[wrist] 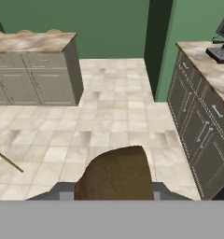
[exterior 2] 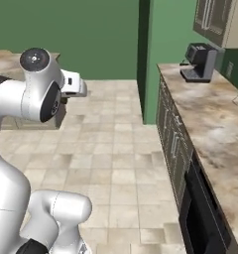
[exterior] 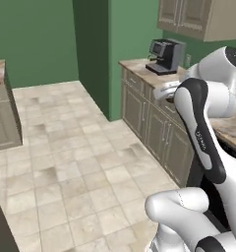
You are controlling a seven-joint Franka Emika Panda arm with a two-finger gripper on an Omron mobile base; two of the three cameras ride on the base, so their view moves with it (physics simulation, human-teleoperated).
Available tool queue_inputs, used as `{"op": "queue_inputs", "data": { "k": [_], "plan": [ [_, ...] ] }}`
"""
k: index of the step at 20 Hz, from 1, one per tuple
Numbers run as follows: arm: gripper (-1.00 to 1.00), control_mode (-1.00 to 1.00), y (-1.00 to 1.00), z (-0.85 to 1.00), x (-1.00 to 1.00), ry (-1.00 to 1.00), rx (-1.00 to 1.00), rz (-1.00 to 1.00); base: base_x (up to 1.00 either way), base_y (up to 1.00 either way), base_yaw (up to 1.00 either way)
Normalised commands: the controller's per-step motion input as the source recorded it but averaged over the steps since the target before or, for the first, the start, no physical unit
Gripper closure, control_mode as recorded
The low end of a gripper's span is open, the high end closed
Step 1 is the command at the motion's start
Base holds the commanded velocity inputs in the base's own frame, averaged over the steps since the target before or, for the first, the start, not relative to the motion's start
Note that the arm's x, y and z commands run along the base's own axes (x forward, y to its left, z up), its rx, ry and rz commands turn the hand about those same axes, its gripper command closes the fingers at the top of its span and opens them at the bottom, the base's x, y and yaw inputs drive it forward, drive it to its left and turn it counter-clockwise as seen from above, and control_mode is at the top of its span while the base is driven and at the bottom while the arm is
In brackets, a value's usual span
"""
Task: Retrieve the kiwi and tangerine from the fridge and place them into the bowl on the dining table.
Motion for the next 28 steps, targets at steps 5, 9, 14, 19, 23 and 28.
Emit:
{"op": "queue_inputs", "data": {
  "k": [5,9,14,19,23,28],
  "plan": [
    [1.0,1.0,0.0,0.0,0.0,0.0,0.0,0.0,1.0,-0.02,0.01],
    [1.0,1.0,0.0,0.0,0.0,0.0,0.0,0.0,1.0,0.0,0.0],
    [1.0,1.0,0.0,0.0,0.0,0.0,0.0,0.0,1.0,0.0,-0.01],
    [1.0,1.0,0.0,0.0,0.0,0.0,0.0,0.0,1.0,0.0,-0.06],
    [1.0,1.0,0.0,0.0,0.0,0.0,0.0,0.0,1.0,0.01,-0.16],
    [1.0,1.0,0.0,0.0,0.0,0.0,0.0,0.0,1.0,0.06,-0.07]
  ]
}}
